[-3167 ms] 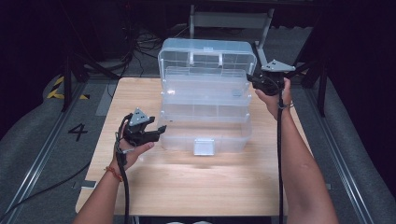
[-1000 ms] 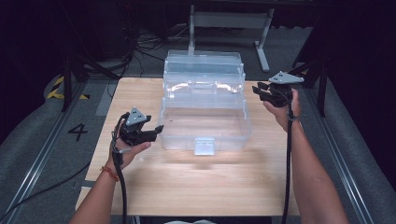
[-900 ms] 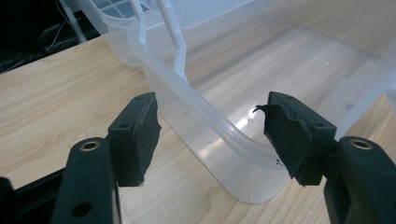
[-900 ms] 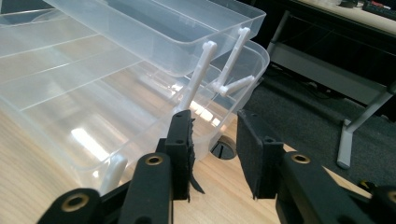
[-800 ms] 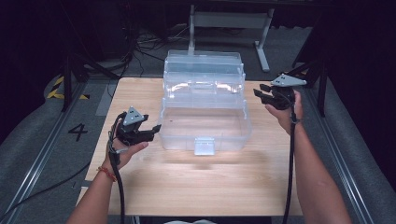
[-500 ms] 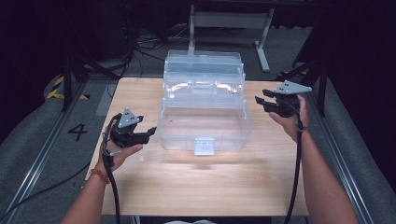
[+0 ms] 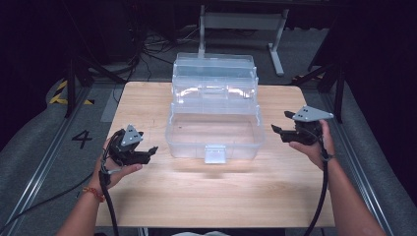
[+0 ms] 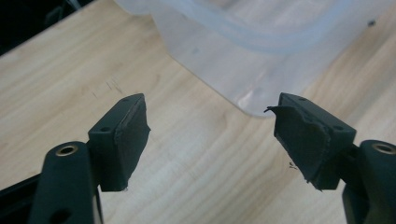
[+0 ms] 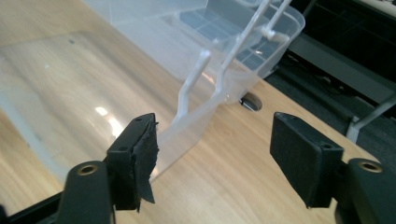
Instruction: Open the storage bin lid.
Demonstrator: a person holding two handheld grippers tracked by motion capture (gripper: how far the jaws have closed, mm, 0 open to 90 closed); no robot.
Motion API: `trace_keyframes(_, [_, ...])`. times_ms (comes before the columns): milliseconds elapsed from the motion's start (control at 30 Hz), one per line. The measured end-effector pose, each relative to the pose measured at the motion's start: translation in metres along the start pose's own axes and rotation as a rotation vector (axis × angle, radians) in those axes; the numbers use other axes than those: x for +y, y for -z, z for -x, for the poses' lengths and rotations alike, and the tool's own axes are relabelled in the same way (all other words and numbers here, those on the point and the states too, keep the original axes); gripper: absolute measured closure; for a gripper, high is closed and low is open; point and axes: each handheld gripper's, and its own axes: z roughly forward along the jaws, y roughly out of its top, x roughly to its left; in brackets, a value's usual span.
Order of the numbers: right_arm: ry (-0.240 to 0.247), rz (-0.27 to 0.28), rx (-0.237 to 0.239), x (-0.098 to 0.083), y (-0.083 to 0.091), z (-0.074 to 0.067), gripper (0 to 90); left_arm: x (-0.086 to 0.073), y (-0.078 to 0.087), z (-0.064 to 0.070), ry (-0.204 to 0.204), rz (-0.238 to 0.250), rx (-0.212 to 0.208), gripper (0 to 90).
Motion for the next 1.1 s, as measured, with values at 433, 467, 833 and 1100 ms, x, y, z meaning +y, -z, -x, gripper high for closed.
trace_keyframes(433, [-0.017, -0.069, -0.005, -0.056, 0.026, -0.015, 25.4, -0.04, 0.009, 0.006, -0.059, -0.112, -0.015, 18.8])
trace_keyframes(467, [-0.017, -0.069, -0.005, -0.056, 0.026, -0.015, 25.4, -0.04, 0.009, 0.006, -0.059, -0.112, -0.015, 18.5])
trace_keyframes(833, [-0.095, -0.135, -0.018, -0.109, 0.043, -0.022, 24.1, -0.073, 0.014, 0.009, -0.058, -0.165, -0.034, 17.7])
trace_keyframes(1100, [-0.167, -0.165, -0.002, -0.139, 0.047, -0.026, 23.6, -0.093, 0.008, 0.009, -0.001, -0.171, -0.096, 16.0])
